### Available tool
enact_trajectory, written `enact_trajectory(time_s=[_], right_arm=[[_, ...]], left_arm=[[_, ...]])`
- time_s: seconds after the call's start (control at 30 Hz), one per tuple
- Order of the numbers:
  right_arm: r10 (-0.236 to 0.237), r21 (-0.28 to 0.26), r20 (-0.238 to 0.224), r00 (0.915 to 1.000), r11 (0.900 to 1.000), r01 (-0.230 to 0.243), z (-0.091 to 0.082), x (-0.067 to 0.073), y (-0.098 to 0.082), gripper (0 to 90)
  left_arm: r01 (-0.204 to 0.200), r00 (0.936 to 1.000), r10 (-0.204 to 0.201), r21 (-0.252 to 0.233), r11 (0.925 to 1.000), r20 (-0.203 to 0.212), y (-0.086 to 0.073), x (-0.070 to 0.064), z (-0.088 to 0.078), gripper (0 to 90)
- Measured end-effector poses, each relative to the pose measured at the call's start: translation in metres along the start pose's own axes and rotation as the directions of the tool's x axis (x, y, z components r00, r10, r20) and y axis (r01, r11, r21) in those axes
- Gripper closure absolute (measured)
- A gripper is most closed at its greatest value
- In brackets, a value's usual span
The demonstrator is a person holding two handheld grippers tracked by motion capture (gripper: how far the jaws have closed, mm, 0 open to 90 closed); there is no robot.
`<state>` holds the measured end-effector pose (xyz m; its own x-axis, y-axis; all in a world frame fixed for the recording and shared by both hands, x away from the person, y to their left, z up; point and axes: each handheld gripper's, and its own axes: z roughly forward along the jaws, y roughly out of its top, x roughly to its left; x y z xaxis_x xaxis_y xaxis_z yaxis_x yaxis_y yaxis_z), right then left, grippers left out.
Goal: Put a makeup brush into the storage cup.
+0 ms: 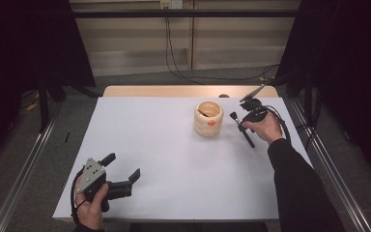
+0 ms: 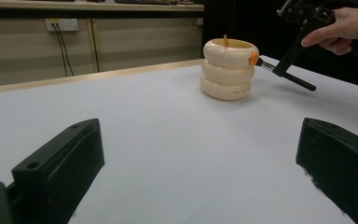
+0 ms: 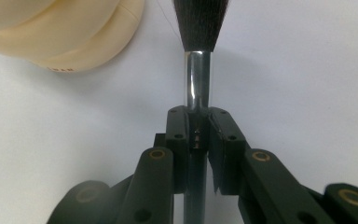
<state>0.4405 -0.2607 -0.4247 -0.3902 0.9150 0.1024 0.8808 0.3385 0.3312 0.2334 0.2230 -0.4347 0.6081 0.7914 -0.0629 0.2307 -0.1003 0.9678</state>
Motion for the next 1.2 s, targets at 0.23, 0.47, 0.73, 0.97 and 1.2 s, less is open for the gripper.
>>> enact_trajectory(time_s=[0.23, 0.47, 0.73, 0.97, 1.2], right_arm=[[-0.029, -0.073, 0.012, 0.9995, 0.997, 0.030, -0.005, 0.001, -0.007, 79.1], [-0.030, -0.169, 0.006, 0.9995, 0.985, 0.031, -0.008, -0.006, -0.014, 79.1], [-0.022, -0.293, -0.007, 0.9997, 0.956, 0.019, -0.011, -0.006, -0.026, 79.1], [-0.017, -0.389, -0.028, 0.9995, 0.921, 0.005, -0.015, -0.006, -0.032, 79.1], [-0.013, -0.473, -0.048, 0.9988, 0.881, -0.011, -0.018, -0.005, -0.038, 79.1]], left_arm=[[0.002, 1.0000, -0.002, 0.005, 1.0000, -0.004, 0.000, 0.000, 0.001, 0.7], [0.005, 1.0000, -0.005, 0.005, 1.0000, 0.007, -0.001, 0.000, 0.001, 0.6], [0.001, 1.0000, -0.001, 0.008, 1.0000, -0.006, 0.000, 0.001, 0.000, 0.7], [0.000, 1.0000, 0.001, 0.008, 1.0000, -0.009, 0.000, 0.001, 0.000, 0.7], [0.009, 0.9999, -0.009, 0.017, 0.9998, -0.007, -0.001, 0.001, 0.001, 0.8]])
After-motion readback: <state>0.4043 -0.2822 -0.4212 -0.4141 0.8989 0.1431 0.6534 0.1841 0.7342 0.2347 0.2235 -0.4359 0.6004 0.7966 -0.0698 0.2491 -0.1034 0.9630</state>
